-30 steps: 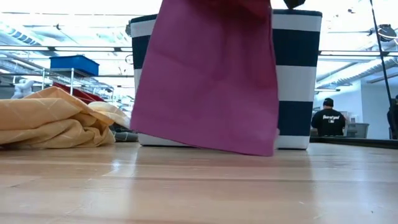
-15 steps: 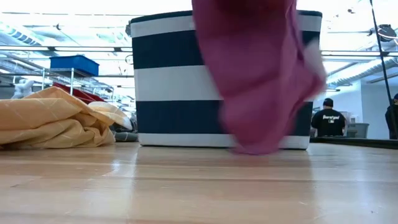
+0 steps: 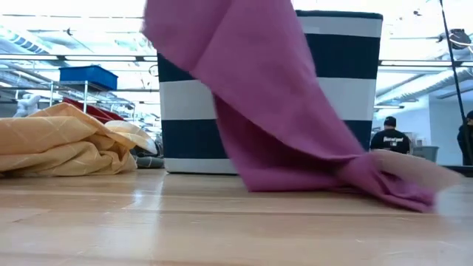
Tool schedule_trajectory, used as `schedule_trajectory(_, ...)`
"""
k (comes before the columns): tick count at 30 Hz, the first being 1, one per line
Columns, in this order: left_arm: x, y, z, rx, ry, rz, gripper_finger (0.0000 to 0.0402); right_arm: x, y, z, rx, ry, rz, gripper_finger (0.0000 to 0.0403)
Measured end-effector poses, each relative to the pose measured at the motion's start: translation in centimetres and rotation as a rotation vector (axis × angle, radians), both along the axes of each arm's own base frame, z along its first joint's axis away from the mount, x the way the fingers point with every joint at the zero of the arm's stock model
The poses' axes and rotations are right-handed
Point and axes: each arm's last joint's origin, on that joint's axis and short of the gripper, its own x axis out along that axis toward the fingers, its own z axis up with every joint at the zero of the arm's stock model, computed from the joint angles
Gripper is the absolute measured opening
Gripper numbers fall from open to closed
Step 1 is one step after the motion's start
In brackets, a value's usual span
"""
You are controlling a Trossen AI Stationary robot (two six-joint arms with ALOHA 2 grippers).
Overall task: Fold towel
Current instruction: Fold the purple towel
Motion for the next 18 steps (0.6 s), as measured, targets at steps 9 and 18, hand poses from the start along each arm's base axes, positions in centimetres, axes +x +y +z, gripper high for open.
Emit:
schedule_trajectory(9, 1.2, 1.2, -0.4, 0.072, -0.008, 0.062, 0.0000, 2.4, 1.1, -2.9, -0.104, 0.194, 0.163, 0.0021)
schedule_trajectory(18, 4.0, 2.4, -3.2, 0.071, 0.099, 0.031, 0.0000, 6.5, 2.7, -5.9, -0.301, 0.224, 0.197, 0.0109)
